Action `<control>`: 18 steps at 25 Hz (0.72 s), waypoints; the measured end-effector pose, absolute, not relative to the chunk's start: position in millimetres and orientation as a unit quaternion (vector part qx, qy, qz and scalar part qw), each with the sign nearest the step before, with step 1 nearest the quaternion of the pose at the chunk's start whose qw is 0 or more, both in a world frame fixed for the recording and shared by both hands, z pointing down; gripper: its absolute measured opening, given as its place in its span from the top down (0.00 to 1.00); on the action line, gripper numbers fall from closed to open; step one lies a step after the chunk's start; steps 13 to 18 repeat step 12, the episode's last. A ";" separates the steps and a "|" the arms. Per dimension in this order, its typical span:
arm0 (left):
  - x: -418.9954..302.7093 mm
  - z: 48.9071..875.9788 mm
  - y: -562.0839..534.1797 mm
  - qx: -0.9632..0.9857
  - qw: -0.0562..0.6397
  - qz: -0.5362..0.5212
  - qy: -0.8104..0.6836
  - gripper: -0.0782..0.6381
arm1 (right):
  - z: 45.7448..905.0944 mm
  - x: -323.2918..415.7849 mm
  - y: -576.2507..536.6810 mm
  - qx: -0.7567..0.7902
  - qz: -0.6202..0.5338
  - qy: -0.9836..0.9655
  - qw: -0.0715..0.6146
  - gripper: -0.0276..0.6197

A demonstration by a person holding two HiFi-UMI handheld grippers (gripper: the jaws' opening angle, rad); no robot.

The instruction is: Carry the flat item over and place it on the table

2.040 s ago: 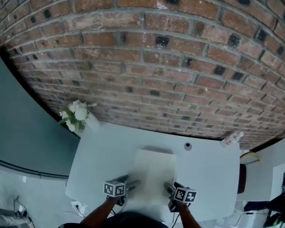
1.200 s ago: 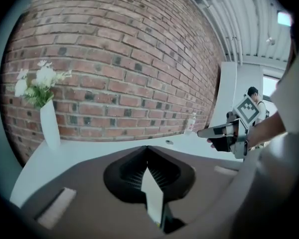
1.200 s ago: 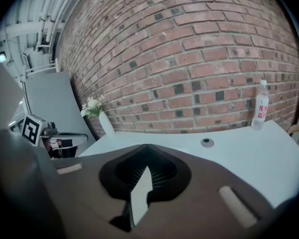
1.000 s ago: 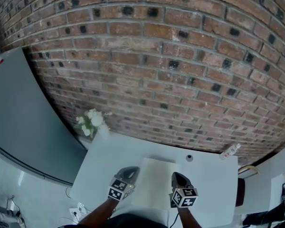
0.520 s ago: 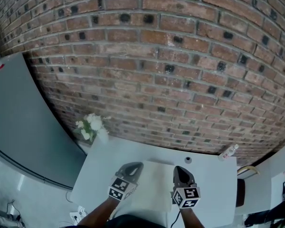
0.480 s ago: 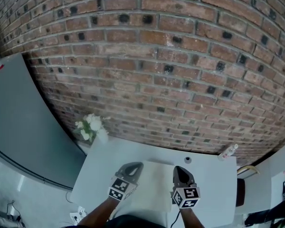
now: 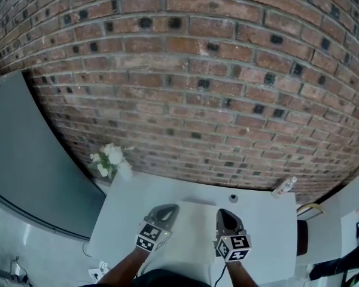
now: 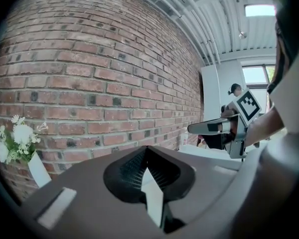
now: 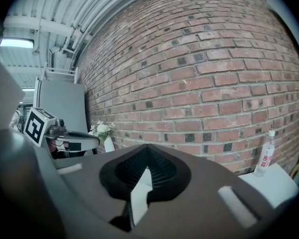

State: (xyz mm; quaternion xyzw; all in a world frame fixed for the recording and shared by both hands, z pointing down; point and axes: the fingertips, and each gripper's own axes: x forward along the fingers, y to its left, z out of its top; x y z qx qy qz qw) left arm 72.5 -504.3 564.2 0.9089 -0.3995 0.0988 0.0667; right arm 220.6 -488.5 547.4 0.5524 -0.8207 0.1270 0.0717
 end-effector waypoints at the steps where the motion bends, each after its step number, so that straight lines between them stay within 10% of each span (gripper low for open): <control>1: 73.0 565.6 -503.9 0.909 0.069 0.100 -0.398 0.88 | 548.0 220.6 -488.2 0.552 0.127 -0.821 0.073 0.96; 18: 73.2 576.1 -502.3 0.908 0.084 0.106 -0.398 0.88 | 553.3 215.3 -487.0 0.547 0.126 -0.824 0.080 0.96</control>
